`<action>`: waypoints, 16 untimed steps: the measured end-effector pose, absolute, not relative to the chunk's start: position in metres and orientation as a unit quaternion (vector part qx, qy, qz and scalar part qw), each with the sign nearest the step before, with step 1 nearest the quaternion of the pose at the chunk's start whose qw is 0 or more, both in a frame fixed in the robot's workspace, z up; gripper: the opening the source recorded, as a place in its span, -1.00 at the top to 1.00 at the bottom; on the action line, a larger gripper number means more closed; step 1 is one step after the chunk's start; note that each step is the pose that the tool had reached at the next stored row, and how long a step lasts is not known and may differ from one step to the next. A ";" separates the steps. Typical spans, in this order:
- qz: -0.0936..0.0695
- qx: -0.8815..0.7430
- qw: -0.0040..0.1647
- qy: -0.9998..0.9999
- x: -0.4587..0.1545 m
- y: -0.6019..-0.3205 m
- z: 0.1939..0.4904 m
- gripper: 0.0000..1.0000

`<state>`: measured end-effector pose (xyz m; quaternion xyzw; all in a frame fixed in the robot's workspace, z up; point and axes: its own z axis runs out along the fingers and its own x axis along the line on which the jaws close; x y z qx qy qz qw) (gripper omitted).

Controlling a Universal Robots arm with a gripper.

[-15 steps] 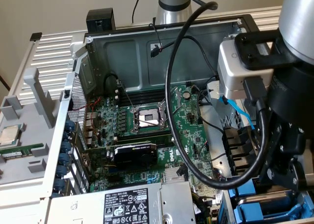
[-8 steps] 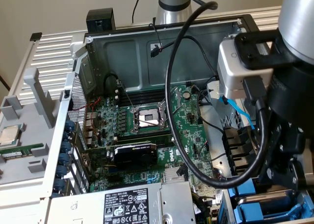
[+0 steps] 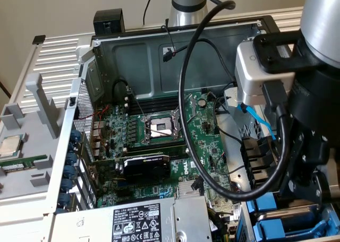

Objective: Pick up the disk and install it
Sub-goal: 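Insert the second disk wire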

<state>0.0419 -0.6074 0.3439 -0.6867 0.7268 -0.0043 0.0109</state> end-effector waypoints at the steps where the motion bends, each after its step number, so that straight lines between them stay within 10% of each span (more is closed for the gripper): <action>1: -0.004 -0.687 0.011 0.727 0.042 -0.607 0.344 0.68; 16: -0.006 -0.687 0.009 0.727 0.042 -0.606 0.342 0.68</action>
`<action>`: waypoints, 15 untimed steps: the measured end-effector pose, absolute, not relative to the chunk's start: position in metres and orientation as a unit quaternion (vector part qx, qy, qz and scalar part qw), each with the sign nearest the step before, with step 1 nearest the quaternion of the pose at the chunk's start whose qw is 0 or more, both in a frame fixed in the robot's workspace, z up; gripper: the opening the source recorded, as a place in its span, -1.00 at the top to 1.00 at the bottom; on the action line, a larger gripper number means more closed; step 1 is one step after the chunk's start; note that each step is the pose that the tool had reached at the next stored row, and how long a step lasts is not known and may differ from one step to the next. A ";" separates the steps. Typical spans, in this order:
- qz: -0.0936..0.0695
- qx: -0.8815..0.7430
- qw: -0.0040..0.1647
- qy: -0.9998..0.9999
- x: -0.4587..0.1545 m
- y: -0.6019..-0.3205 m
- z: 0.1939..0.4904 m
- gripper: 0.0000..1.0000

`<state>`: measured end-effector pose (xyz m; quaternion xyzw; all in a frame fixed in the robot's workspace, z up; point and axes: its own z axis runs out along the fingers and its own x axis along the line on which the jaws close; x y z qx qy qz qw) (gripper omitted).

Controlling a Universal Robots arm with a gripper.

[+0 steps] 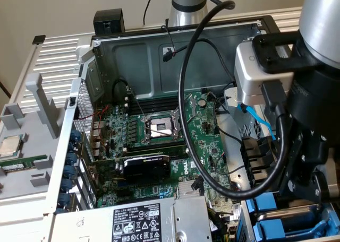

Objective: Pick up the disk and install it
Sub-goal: 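Insert the second disk wire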

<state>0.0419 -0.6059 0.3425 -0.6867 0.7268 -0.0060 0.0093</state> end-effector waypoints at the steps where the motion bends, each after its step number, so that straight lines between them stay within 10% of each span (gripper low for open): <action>1: -0.006 -0.687 0.009 0.727 0.042 -0.606 0.343 0.68; 15: -0.006 -0.687 0.009 0.727 0.042 -0.605 0.341 0.68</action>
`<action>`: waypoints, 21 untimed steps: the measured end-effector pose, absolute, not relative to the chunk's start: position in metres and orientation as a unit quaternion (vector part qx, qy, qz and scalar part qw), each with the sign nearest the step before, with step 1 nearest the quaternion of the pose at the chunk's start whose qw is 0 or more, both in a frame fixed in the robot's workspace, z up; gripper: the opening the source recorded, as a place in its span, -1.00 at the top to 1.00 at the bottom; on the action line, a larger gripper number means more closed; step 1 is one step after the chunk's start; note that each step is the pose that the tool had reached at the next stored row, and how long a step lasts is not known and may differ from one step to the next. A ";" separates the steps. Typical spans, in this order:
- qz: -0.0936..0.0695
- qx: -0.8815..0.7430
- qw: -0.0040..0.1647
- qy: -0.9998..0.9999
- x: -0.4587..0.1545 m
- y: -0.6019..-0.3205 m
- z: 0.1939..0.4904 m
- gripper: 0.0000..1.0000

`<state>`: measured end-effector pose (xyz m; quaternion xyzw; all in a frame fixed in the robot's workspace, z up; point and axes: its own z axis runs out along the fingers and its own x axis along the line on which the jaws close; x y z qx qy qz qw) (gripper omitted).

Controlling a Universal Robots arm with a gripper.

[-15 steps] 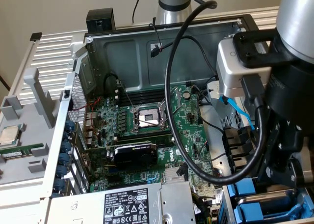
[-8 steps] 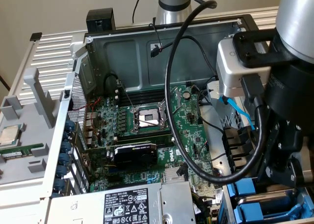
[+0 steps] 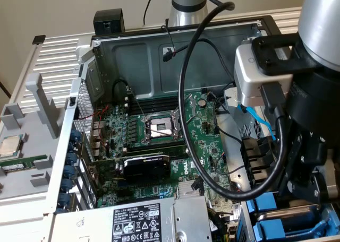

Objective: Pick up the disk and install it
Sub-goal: 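Insert the second disk wire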

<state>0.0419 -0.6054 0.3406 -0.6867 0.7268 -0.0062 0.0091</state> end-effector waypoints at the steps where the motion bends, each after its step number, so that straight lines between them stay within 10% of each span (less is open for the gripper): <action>1: -0.006 -0.687 0.009 0.727 0.042 -0.605 0.341 0.68; 21: -0.006 -0.687 0.009 0.727 0.043 -0.605 0.340 0.68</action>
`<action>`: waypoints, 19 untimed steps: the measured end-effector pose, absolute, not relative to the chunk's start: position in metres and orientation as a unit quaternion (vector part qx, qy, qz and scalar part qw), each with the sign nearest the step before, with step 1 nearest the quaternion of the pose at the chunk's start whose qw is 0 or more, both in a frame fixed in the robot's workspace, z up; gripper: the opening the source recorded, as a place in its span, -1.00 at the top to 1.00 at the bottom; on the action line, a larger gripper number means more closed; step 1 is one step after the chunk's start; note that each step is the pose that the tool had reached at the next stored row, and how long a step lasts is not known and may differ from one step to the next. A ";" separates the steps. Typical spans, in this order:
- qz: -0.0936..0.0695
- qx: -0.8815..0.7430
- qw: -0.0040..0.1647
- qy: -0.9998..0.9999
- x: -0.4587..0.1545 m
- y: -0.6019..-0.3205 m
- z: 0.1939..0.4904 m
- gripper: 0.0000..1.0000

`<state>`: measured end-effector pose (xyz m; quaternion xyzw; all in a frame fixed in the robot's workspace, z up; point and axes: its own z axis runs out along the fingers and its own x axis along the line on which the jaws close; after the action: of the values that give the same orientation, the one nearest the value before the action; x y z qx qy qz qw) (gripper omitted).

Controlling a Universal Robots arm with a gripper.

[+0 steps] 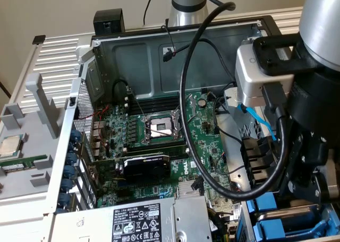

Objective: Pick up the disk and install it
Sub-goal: 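Insert the second disk wire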

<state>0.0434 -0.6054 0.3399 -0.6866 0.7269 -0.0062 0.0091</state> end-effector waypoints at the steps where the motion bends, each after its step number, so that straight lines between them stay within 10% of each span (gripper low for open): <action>1: -0.006 -0.687 0.009 0.727 0.043 -0.605 0.340 0.68; 10: -0.006 -0.687 0.009 0.727 0.044 -0.605 0.340 0.68; 19: -0.006 -0.687 0.009 0.727 0.044 -0.605 0.340 0.27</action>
<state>0.0436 -0.6055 0.3401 -0.6867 0.7268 -0.0062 0.0091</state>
